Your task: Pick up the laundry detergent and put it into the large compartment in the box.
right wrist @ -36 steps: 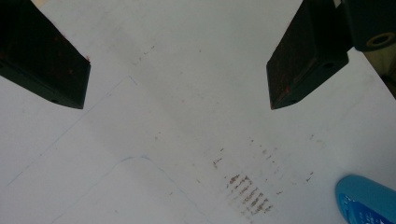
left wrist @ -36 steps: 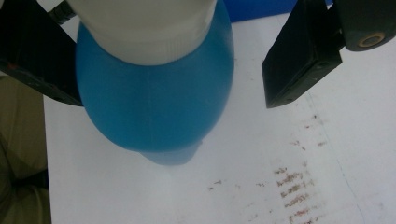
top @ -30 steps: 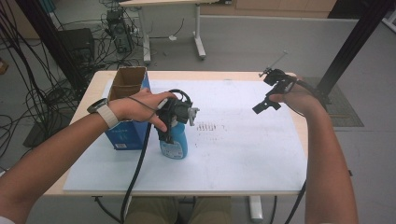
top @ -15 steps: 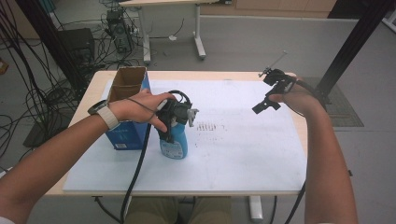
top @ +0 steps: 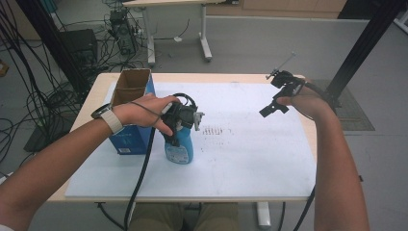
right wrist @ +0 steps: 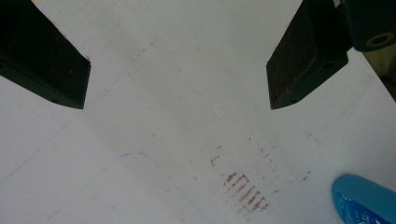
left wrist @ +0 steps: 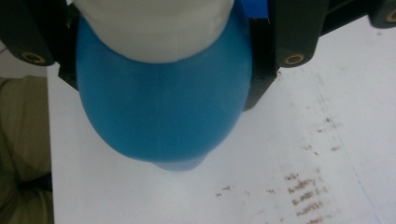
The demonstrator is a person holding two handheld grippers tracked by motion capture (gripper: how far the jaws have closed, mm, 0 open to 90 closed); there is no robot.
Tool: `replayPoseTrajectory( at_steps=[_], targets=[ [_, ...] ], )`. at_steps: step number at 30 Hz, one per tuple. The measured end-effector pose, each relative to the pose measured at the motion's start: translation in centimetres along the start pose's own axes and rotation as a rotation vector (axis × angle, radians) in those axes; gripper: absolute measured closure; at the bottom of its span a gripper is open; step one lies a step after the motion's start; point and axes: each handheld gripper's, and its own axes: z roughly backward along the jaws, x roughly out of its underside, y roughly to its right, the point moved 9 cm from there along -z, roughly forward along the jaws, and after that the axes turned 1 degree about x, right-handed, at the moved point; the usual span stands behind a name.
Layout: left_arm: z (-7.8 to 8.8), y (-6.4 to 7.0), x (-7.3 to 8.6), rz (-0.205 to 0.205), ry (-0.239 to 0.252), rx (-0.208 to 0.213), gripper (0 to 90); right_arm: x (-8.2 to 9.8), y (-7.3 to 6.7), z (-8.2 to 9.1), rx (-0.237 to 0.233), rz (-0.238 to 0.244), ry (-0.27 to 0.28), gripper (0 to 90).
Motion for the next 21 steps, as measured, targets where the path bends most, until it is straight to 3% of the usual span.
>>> replayPoseTrajectory(
  at_steps=[21],
  targets=[
    [0.05,0.2,-0.04,-0.006,-0.004,-0.003,38.2,-0.13,-0.21,0.32,0.002,0.006,0.005,6.5]
  ],
)
